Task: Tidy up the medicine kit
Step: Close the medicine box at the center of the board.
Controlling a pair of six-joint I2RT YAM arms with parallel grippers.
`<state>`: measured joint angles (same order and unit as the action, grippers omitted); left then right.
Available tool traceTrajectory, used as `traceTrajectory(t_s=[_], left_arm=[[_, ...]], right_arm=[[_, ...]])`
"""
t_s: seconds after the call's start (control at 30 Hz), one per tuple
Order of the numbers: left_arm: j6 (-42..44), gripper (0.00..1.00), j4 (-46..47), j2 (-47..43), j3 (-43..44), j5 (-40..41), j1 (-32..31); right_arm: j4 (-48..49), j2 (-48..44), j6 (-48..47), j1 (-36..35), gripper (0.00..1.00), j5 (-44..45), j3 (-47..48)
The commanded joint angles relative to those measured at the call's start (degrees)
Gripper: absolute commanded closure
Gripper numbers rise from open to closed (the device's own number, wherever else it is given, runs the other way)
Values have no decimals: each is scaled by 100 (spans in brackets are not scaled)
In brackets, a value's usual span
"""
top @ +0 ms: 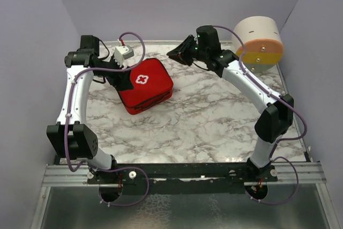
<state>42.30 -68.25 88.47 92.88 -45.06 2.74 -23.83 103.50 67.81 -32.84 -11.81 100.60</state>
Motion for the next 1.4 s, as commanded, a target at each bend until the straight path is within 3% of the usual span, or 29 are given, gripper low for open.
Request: traceTrajectory(t_s=[0.0,0.07,0.17,0.37,0.5,0.57,0.87,1.0,1.23,1.37], left_arm=[[-150,23,-149,-363,-82,-196,-20],[-408,22,46,-433,-132,-32,-19],[-1262,22,1052,-536,-451,901,-15],[-2723,22,2692,-134,-875,2500,147],[-3522,22,2832,487,-699,2740,328],[-3846,22,2945,647,-703,2804,326],[-4282,22,3194,783,-1017,2817,330],[-4362,22,3195,838,-1018,2715,332],[-4409,22,3210,865,-1000,2712,325],[-4451,22,3204,865,-1036,2678,327]], right_arm=[[-181,74,-203,-29,81,98,-131],[-239,175,-318,-2,81,100,-78],[-401,633,-760,118,81,15,267],[-850,2435,-1481,531,79,-673,1965],[-1394,3521,-2060,658,70,-789,3492],[-1655,3872,-2403,716,62,-777,3766],[-165,3215,-2874,797,52,-1846,1757],[217,2965,-2930,797,52,-2155,1434],[397,2580,-2967,1000,47,-1774,1170],[626,2531,-2898,1171,47,-1994,1127]])
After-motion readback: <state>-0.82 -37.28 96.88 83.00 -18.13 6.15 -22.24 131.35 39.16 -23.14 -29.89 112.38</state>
